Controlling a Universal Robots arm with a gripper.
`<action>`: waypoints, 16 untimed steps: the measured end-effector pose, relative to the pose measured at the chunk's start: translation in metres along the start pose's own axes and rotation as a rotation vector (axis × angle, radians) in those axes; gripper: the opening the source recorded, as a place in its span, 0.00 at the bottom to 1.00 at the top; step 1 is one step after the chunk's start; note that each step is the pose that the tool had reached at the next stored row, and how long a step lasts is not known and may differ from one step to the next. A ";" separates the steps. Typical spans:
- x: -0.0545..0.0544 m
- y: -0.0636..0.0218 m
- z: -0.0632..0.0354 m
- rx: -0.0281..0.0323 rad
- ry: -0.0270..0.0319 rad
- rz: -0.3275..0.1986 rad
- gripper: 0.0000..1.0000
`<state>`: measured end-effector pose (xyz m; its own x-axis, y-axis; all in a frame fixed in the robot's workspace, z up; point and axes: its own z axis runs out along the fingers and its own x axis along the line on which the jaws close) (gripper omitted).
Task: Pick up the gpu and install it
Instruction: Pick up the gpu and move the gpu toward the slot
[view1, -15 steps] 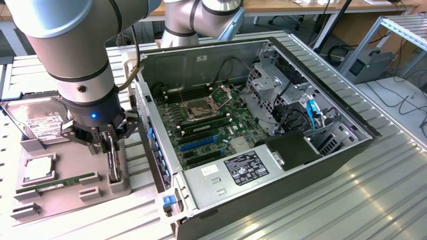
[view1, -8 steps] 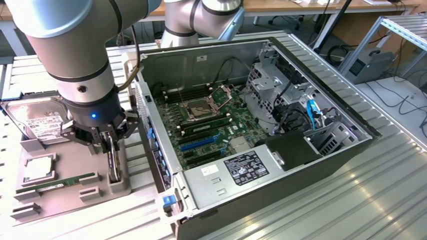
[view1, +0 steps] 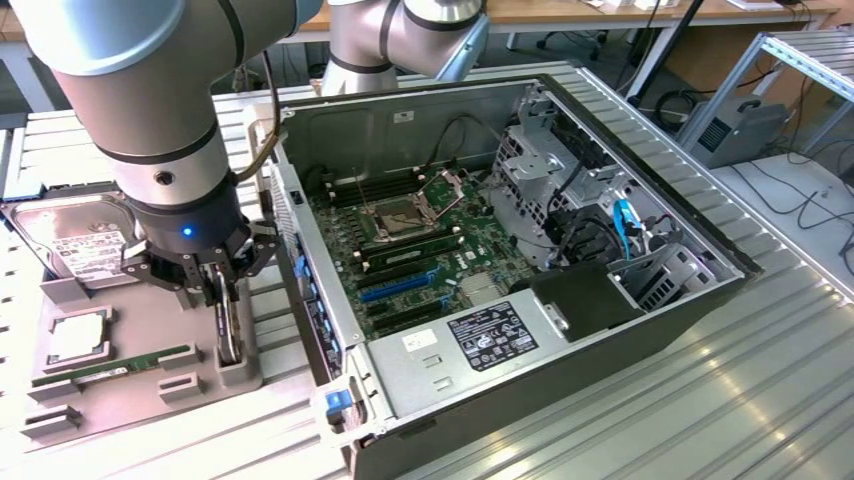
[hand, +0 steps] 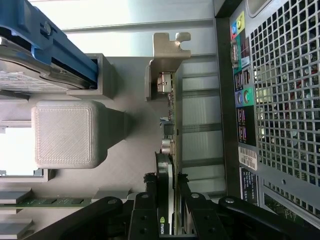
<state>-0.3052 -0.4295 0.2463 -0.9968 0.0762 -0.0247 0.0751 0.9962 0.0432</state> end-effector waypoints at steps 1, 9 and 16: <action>0.000 0.0000 0.0000 -0.0001 -0.0001 0.000 0.27; 0.000 0.0002 -0.0050 -0.0001 0.0000 0.000 0.27; 0.000 0.0004 -0.0089 -0.0001 0.0000 0.000 0.27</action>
<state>-0.3052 -0.4295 0.2552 -0.9968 0.0762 -0.0247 0.0751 0.9962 0.0433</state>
